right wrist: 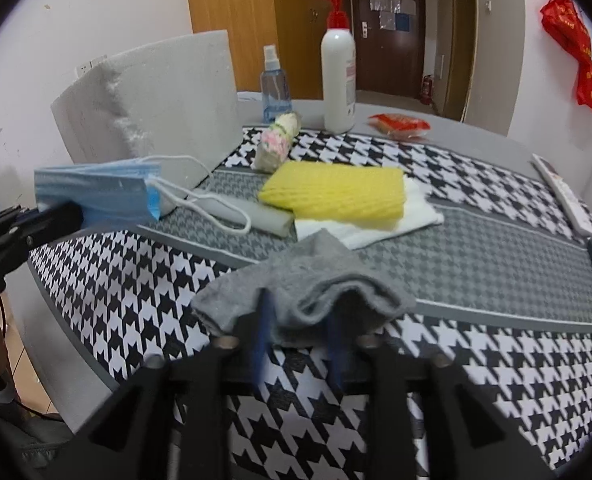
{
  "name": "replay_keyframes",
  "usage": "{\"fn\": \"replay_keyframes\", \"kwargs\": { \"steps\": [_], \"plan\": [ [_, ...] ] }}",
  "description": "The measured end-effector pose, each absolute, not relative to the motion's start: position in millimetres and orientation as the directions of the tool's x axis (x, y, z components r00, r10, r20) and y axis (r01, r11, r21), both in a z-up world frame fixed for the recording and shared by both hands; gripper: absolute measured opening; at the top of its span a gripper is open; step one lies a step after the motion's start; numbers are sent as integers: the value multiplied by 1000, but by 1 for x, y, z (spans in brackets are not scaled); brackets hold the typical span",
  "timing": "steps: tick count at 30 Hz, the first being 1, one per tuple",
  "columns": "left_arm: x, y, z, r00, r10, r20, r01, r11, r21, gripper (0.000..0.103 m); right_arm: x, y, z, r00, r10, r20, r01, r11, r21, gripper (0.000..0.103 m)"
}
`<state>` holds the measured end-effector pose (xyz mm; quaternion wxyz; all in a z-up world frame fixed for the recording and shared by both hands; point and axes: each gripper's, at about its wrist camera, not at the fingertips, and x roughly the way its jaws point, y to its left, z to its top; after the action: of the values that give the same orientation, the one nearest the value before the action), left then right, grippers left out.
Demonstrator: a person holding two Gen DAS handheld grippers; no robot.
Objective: Organize soft objects
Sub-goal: 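Close the right tool on the grey sock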
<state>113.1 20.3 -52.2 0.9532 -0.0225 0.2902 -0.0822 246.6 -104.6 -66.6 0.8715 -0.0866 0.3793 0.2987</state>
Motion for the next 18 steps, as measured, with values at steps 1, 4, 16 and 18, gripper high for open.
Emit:
{"fn": "replay_keyframes", "kwargs": {
  "steps": [1, 4, 16, 18],
  "plan": [
    [113, 19, -52, 818, -170, -550, 143, 986, -91, 8, 246, -104, -67, 537, 456, -709, -587, 806, 73, 58],
    [114, 20, -54, 816, -166, -554, 138, 986, -92, 8, 244, -103, -64, 531, 487, -693, -607, 790, 89, 62],
    [115, 22, -56, 814, -166, -557, 134, 986, -98, 8, 250, -90, -76, 496, 467, -732, -621, 780, 77, 61],
    [115, 22, -55, 813, -168, -557, 136, 986, -98, 8, 251, -90, -76, 491, 471, -733, -619, 780, 86, 61]
  ]
}}
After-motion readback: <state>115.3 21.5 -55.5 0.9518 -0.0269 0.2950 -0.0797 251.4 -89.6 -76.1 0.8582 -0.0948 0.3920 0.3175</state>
